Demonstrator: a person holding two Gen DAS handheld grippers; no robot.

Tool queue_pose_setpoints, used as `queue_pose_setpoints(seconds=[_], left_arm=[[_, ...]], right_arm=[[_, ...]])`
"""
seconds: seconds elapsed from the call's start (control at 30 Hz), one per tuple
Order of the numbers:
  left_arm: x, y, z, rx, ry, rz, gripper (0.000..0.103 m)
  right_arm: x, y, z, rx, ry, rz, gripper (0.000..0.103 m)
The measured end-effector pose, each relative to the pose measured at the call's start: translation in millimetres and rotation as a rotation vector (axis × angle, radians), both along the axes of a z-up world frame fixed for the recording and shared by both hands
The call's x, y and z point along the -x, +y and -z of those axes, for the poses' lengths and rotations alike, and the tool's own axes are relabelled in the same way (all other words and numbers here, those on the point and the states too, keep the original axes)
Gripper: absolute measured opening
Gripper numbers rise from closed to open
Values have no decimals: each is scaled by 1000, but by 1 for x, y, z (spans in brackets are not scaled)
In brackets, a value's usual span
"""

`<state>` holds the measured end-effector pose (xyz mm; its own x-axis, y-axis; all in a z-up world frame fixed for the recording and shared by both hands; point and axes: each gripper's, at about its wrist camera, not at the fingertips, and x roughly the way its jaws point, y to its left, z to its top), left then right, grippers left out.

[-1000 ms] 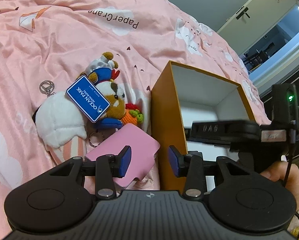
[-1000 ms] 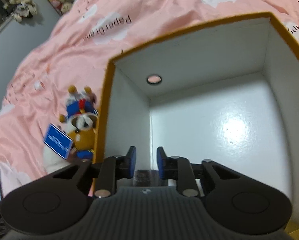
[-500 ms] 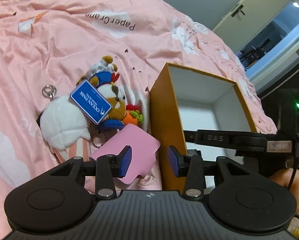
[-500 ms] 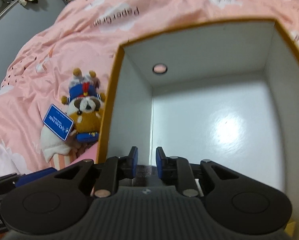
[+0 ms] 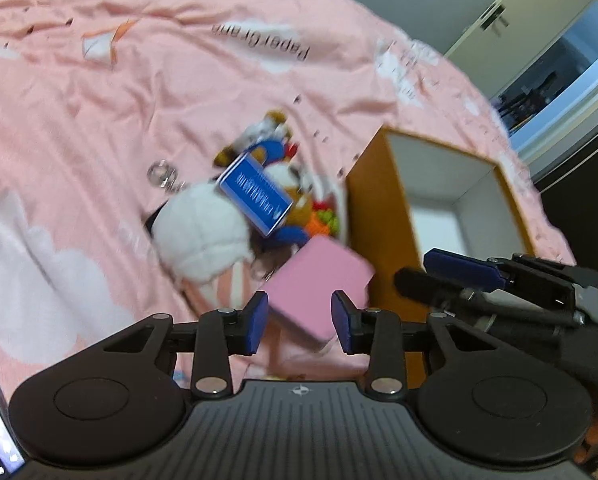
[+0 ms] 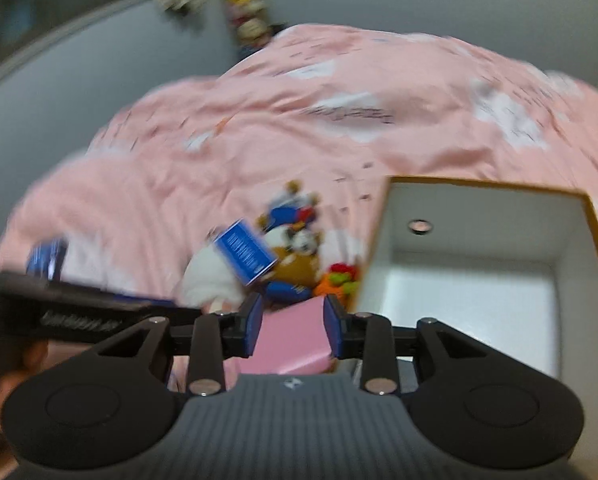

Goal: Organize objects

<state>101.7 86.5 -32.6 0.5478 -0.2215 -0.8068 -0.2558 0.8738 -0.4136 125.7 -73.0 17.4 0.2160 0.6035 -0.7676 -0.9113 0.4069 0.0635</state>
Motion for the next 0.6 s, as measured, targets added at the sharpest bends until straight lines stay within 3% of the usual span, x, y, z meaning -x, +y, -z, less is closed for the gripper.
queue_pose_setpoints(seconds=[0.07, 0.27, 0.4, 0.5, 0.6], left_arm=[[0, -1, 7, -31, 36, 5, 36], [4, -3, 22, -120, 92, 11, 36], [7, -6, 28, -169, 111, 13, 36], [8, -8, 33, -171, 125, 31, 36], [8, -7, 35, -183, 133, 26, 36]], right_arm=[[17, 11, 8, 74, -60, -67, 35], [41, 34, 35, 237, -173, -214, 37], [48, 47, 55, 340, -233, -274, 53], [52, 55, 73, 436, -302, -296, 55], [51, 58, 81, 453, -295, -326, 63]])
